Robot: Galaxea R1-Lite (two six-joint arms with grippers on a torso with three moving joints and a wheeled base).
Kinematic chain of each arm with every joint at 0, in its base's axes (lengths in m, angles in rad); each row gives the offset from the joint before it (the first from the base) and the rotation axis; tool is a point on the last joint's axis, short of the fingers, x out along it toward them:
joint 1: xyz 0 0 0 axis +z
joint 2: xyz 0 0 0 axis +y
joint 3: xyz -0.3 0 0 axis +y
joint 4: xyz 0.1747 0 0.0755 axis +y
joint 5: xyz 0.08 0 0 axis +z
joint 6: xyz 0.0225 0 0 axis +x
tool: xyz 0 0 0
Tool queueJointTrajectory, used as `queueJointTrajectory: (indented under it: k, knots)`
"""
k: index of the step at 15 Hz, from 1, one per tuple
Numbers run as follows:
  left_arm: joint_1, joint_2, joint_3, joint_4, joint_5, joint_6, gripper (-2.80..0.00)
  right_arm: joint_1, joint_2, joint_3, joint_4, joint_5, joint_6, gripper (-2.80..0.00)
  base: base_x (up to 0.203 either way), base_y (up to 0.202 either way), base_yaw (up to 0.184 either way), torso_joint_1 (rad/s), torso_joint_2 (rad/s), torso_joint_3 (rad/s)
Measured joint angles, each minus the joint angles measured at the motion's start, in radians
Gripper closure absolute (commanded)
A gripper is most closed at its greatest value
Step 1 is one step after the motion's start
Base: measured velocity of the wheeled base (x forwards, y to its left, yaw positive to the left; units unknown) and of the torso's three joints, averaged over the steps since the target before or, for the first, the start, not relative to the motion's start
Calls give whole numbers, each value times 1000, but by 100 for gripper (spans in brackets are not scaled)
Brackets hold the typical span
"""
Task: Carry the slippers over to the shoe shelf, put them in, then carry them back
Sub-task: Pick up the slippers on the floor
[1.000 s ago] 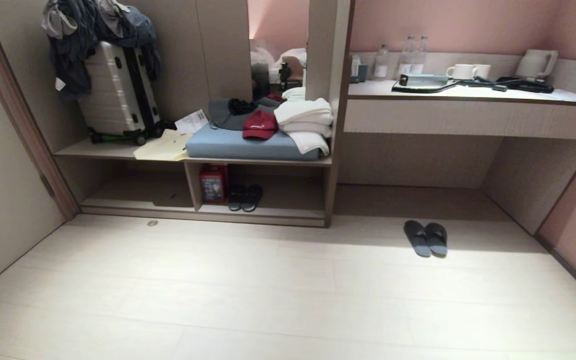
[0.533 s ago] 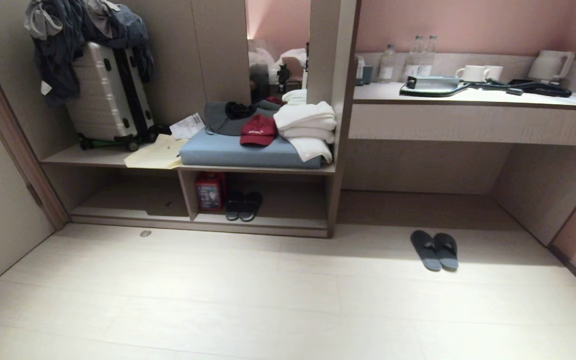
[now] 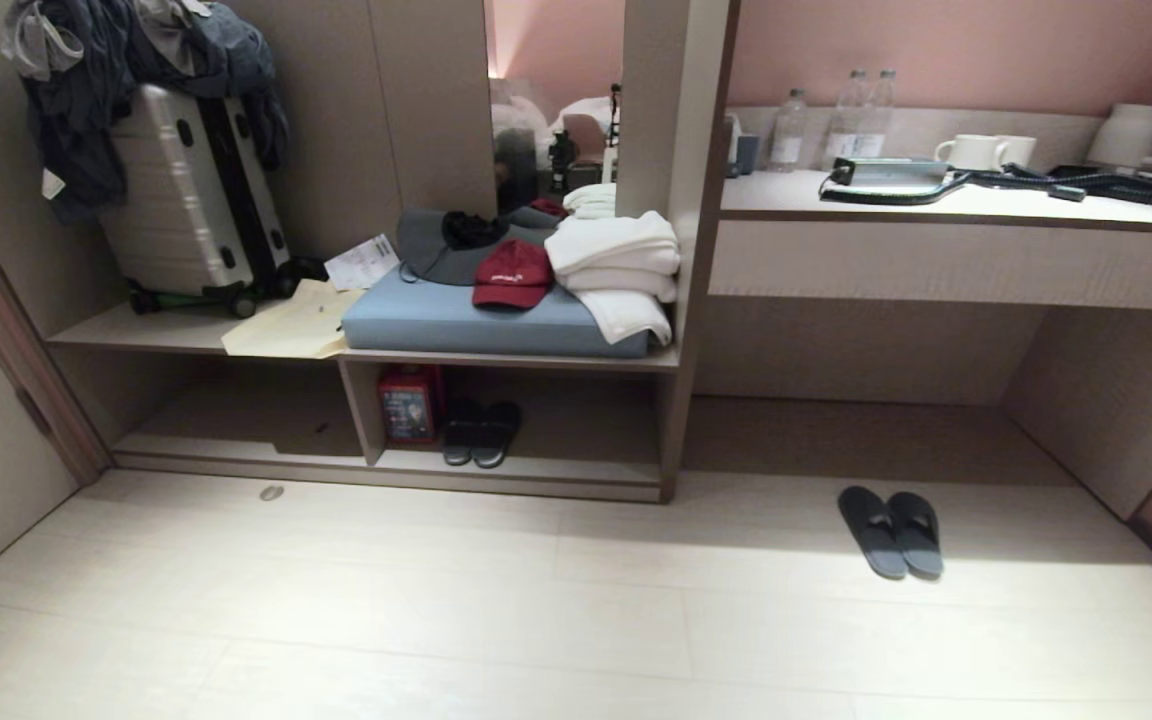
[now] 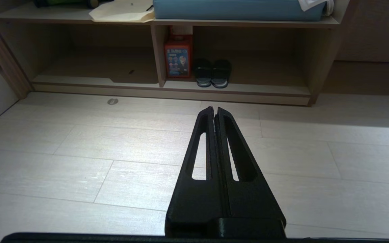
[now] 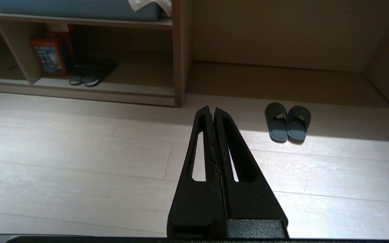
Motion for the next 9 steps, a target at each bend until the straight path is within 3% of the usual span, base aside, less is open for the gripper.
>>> queueJointTrajectory:
  k: [9]
  knots:
    - [-1, 0, 0, 0, 0, -1, 0, 0, 0, 0, -1, 0, 2, 0, 195, 0, -1, 3, 3, 2]
